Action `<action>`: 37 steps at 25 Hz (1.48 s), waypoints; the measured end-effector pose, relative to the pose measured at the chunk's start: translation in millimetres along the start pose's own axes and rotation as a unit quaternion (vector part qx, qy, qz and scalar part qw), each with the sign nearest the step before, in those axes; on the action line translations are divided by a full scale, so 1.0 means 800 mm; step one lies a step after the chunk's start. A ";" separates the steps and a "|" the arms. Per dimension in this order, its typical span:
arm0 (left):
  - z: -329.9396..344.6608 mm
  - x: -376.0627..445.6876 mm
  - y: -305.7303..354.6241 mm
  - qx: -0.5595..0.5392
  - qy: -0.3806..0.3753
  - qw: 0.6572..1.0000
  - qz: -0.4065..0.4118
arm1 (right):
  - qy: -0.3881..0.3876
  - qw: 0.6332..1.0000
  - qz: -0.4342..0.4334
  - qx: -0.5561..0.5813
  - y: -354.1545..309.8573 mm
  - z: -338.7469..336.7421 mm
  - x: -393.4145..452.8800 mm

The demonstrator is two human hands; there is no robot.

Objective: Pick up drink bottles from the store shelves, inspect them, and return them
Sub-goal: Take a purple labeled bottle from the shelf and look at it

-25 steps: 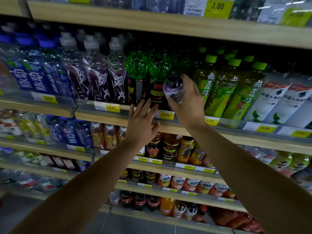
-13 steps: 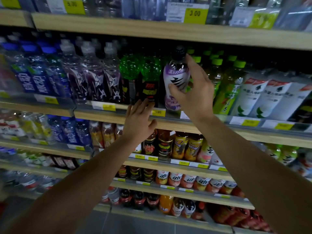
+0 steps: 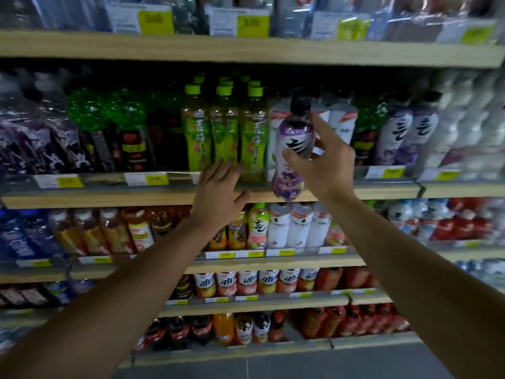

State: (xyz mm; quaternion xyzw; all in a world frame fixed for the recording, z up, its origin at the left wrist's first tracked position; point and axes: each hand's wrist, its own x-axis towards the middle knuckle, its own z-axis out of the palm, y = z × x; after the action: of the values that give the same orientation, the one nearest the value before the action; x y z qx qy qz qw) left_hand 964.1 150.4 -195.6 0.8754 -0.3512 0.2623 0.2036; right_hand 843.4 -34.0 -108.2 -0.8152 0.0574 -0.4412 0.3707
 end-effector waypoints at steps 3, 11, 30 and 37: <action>0.029 0.020 0.055 -0.005 0.001 1.000 0.005 | 0.006 1.000 0.007 -0.011 0.042 -0.054 0.013; 0.097 0.056 0.180 0.011 0.011 1.000 -0.001 | -0.016 1.000 0.023 -0.004 0.127 -0.167 0.053; 0.185 0.102 0.262 0.126 0.072 0.989 0.012 | 0.044 0.998 0.025 0.041 0.207 -0.228 0.138; 0.193 0.102 0.257 0.131 0.091 0.987 0.024 | 0.066 0.997 0.001 0.032 0.218 -0.209 0.156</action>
State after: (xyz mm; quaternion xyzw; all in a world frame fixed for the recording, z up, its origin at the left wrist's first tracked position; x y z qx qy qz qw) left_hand 914.5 -112.5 -231.4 0.8583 -0.3148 0.3895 0.1123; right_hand 832.4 -304.3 -81.4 -0.7719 0.0683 -0.4951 0.3929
